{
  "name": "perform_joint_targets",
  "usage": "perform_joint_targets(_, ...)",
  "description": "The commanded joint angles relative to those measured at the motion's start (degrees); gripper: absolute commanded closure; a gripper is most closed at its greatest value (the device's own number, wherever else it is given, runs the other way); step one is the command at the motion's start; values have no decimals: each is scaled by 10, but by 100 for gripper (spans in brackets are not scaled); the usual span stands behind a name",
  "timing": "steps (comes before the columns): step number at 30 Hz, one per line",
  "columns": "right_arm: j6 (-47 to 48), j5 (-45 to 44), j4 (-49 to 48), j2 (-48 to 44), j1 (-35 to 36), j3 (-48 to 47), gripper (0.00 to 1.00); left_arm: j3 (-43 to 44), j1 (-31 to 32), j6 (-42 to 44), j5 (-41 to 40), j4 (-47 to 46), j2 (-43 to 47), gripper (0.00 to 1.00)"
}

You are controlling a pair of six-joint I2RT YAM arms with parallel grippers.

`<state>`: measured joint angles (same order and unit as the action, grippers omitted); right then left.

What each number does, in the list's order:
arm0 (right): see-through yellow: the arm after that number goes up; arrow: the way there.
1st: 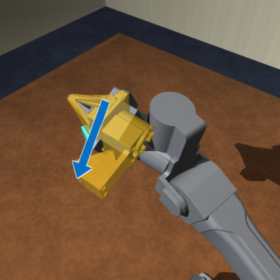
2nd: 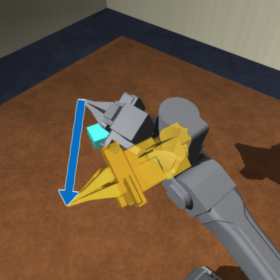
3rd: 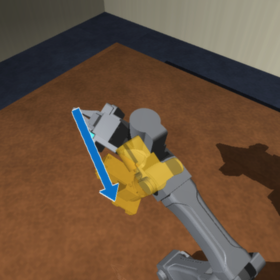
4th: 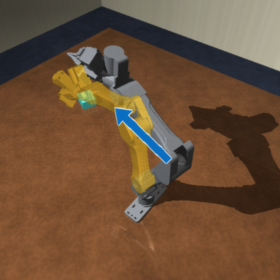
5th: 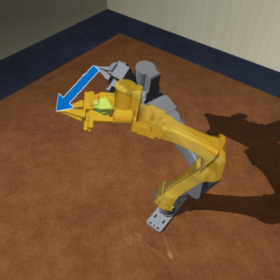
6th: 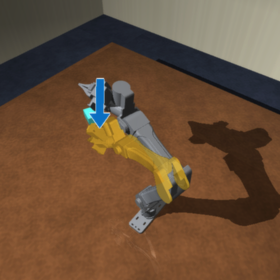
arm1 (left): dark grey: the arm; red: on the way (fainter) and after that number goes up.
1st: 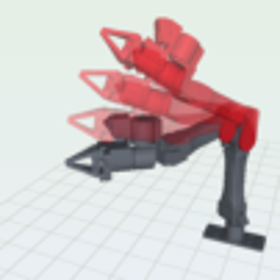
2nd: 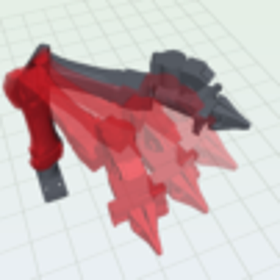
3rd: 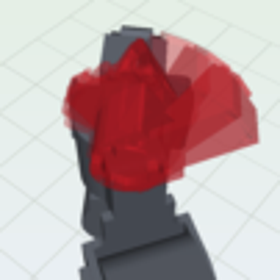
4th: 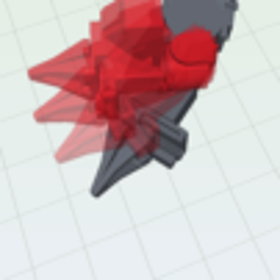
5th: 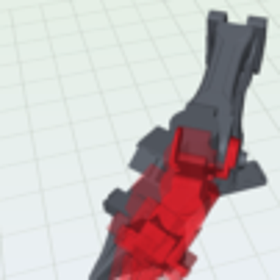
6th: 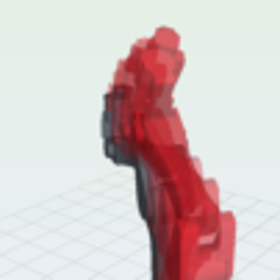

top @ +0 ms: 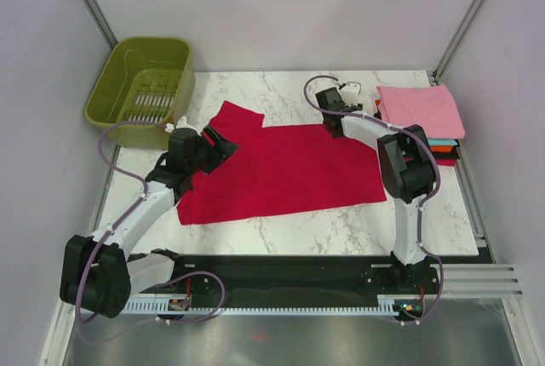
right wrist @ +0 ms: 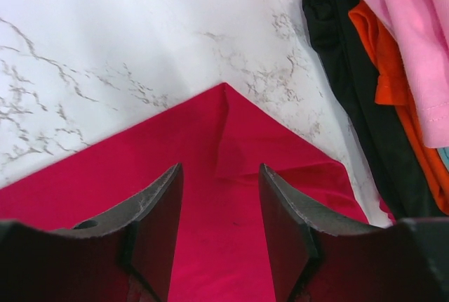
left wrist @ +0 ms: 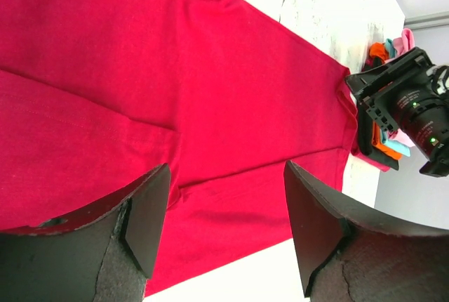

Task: Fold and stack the t-shirts
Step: Fold the tshirt

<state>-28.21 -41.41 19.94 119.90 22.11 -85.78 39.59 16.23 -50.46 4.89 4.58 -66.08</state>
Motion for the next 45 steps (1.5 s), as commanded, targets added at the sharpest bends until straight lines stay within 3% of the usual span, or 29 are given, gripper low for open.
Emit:
perform_joint_targets(1, -4, -12, 18, 8, -9, -20, 46, 7, 3, 19, 12, -19, 4, 27)
perform_joint_targets(14, -9, 11, 21, 29, -21, -25, 51, 9, 5, 19, 21, -19, 1, 28)
perform_joint_targets(18, -14, 6, 22, 18, -22, -18, 76, 8, 5, 20, 20, -19, 0, 28)
perform_joint_targets(19, -16, 5, 20, 15, -23, -12, 86, 10, 6, 21, 20, -19, 0, 28)
perform_joint_targets(22, -25, 5, 20, -10, -26, 3, 100, 11, 6, 26, 13, -16, 1, 28)
perform_joint_targets(29, -26, 22, 18, -59, -30, 31, 100, 24, 6, 40, -60, -14, -15, 28)
perform_joint_targets(32, -23, 30, 16, -64, -31, 35, 100, 50, 5, 28, -84, -15, -61, 28)
perform_joint_targets(40, -26, 45, -3, -87, -31, 61, 100, 236, 5, 16, -165, 52, -259, 36)
perform_joint_targets(45, -26, 56, -16, -97, -31, 73, 100, 373, 2, 35, -252, 106, -359, 35)
